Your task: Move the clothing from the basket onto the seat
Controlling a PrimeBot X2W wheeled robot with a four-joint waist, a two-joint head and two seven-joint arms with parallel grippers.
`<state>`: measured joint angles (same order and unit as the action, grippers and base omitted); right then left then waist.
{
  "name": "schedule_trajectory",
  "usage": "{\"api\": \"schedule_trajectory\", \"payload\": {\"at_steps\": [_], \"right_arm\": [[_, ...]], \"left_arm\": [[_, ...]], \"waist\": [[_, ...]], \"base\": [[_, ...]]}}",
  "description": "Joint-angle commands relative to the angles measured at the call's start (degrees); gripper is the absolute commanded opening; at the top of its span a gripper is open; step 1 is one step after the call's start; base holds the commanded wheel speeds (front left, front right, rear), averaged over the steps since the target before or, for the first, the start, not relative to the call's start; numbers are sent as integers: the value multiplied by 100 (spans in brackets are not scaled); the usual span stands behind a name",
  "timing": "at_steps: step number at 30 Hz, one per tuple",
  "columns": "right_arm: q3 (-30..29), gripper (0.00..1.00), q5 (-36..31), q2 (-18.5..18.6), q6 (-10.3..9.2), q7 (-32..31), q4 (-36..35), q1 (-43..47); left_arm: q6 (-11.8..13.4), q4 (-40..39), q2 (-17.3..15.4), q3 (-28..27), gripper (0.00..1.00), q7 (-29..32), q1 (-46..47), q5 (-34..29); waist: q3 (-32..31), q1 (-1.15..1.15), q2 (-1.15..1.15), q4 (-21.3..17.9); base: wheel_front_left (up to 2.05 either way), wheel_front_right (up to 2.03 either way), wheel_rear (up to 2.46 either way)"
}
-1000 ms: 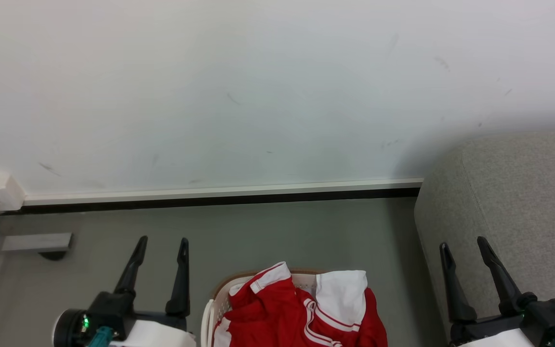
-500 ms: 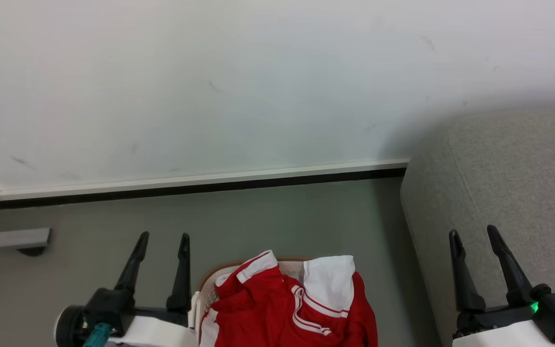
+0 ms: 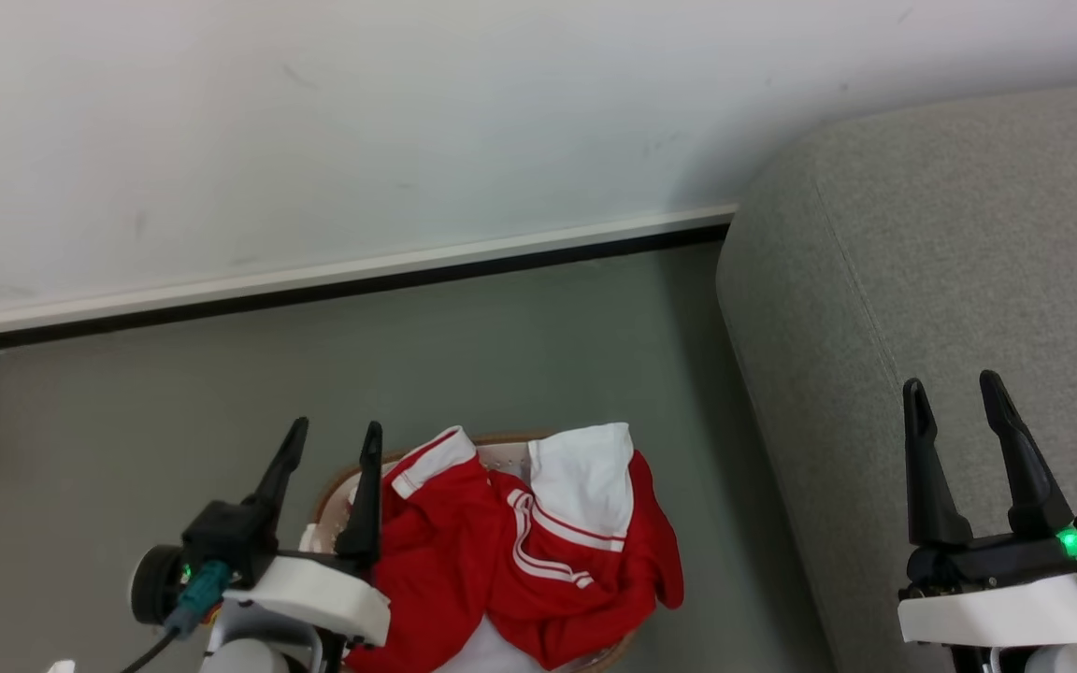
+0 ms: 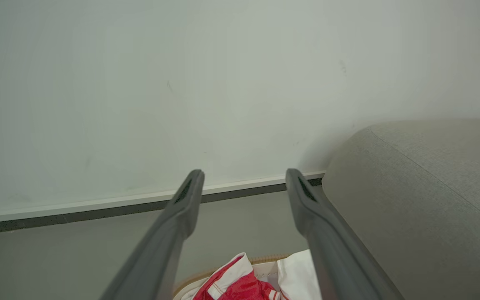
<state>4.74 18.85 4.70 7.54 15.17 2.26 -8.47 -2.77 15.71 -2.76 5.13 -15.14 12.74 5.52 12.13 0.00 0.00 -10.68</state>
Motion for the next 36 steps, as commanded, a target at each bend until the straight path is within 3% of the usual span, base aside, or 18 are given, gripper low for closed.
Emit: {"api": "schedule_trajectory", "payload": {"at_steps": [1,10,17,26,36], "right_arm": [[-11,100,60,20,-10,-3,-29,-108],[72,100,357,-41,-10,-3,-343,-481],[130,100,520,-131,-10,-3,-668,-927],[93,100,677,-183,-10,-4,-1004,-1403],[115,100,1181,-186,-10,-4,-1150,-1621]], "left_arm": [[-21,86,-24,-7,100,-2,109,48],[-213,1444,-196,-70,100,-2,916,-120],[-285,2521,-534,3,100,-2,1640,-302],[-384,4113,-782,455,100,44,2607,-602],[-467,5365,-960,957,100,604,3374,-763]], "waist": [[216,0,0,-188],[1032,0,0,-656],[1845,0,0,-909],[2690,0,0,-1026],[3314,0,0,-1337]], "base": [[0,0,0],[0,0,0],[0,0,0],[0,0,0],[0,0,0]]}}
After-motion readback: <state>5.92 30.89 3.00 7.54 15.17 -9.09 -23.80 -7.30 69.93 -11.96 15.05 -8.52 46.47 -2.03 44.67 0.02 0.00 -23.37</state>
